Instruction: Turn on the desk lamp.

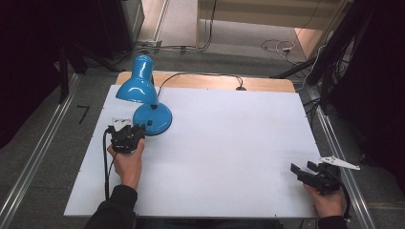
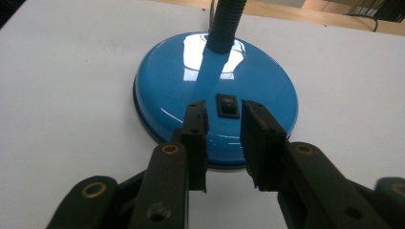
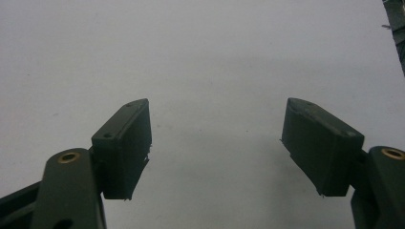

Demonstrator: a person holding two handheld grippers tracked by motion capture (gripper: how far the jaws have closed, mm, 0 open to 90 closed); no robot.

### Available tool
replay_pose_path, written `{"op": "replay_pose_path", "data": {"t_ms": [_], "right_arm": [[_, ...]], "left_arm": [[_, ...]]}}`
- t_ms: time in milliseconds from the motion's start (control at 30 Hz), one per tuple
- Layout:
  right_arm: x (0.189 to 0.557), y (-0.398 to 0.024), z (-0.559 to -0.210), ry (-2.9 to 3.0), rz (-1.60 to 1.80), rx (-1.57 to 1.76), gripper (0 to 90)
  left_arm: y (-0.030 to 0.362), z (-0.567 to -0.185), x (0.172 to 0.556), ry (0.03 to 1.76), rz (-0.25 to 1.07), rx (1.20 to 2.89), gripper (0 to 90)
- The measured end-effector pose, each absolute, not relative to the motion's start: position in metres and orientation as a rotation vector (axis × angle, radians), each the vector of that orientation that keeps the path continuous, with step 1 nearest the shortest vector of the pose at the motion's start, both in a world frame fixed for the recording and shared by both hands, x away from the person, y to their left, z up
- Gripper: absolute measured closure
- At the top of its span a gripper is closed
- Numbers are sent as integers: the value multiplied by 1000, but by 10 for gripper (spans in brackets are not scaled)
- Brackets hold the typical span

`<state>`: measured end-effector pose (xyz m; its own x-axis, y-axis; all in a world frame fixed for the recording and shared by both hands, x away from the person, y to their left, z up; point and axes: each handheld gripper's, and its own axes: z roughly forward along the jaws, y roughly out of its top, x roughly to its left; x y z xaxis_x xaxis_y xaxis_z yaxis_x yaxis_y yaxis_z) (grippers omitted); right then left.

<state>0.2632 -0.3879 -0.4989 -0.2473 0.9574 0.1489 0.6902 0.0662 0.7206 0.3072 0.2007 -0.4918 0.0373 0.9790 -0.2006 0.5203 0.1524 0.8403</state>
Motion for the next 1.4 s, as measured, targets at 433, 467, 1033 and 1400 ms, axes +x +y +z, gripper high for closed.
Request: {"op": "replay_pose_path", "data": {"t_ms": [433,467,1033,1400], "right_arm": [[264,-388,-500,1987,998,1641,239],[264,-387,-499,1987,999,1641,239],[264,-388,-499,1986,1003,1642,239],[264,-388,-500,1988,1001,1640,239]], "left_arm": [[199,-495,323,1553,669,1520,900],[198,-493,324,1548,672,1527,900],[193,-498,345,1585,680,1544,900],[194,-499,347,1597,680,1517,900]]}}
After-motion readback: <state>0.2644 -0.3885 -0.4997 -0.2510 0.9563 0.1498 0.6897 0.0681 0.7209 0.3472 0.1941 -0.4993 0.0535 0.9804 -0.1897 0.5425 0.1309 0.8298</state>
